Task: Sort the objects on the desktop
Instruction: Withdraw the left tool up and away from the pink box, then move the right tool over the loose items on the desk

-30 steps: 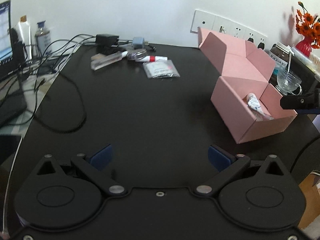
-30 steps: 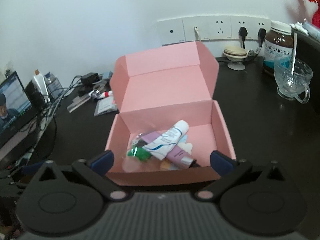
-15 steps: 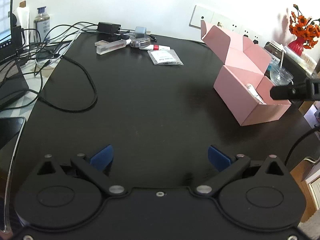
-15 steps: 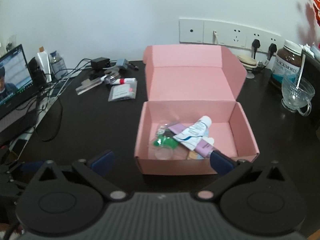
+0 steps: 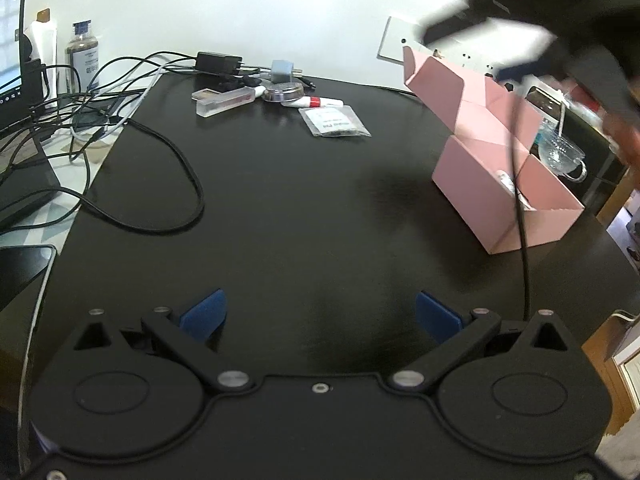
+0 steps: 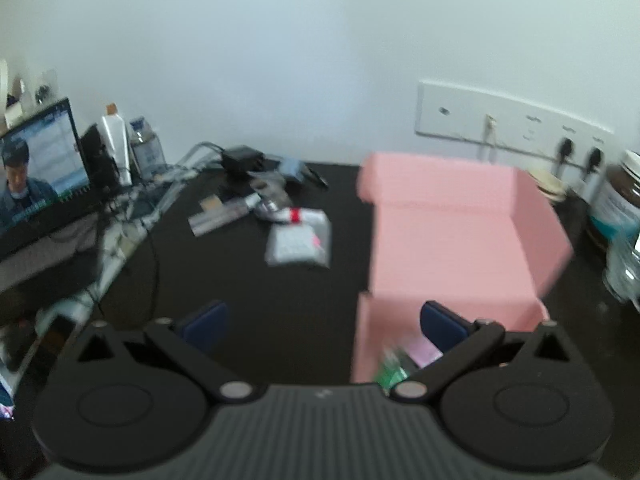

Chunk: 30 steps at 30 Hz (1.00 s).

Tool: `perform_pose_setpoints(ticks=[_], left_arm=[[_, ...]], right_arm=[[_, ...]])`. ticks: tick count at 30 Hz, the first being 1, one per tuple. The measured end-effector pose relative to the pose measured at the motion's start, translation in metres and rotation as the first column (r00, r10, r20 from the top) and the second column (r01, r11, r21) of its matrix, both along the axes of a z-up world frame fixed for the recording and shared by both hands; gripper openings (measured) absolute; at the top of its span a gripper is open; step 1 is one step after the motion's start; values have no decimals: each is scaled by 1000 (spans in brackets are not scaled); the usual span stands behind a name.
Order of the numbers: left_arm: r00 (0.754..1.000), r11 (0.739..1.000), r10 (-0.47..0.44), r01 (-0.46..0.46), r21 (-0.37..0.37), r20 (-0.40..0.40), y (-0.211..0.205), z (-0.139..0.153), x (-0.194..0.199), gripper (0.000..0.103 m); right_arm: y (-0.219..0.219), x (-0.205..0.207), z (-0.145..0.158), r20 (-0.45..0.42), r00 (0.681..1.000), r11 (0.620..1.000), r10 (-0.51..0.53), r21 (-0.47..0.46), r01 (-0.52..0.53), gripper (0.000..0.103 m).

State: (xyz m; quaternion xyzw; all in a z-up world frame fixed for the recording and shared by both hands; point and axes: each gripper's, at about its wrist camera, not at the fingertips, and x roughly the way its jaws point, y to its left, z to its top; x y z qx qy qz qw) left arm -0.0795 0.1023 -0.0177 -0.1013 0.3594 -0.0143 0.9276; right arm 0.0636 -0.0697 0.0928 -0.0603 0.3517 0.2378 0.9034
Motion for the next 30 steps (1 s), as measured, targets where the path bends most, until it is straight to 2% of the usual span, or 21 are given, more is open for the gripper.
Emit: perform_pose_setpoints(ticks=[8, 14, 17, 23, 30], left_arm=[[998, 998, 65, -65, -5, -11, 10, 1, 9, 103], [993, 993, 119, -119, -14, -22, 12, 2, 12, 103], [991, 992, 128, -128, 7, -23, 8, 2, 13, 103], [989, 988, 148, -147, 41, -28, 4, 3, 11, 103], [984, 984, 175, -174, 49, -31, 5, 4, 11, 103]], right_arm=[[93, 72, -1, 21, 990, 990, 139, -5, -139, 102], [163, 121, -28, 23, 977, 975, 212, -66, -210, 102], [193, 144, -47, 17, 971, 966, 240, -106, -237, 102], [228, 174, -79, 1, 971, 958, 239, -161, -235, 102], [246, 188, -104, -33, 975, 950, 219, -220, -221, 102]])
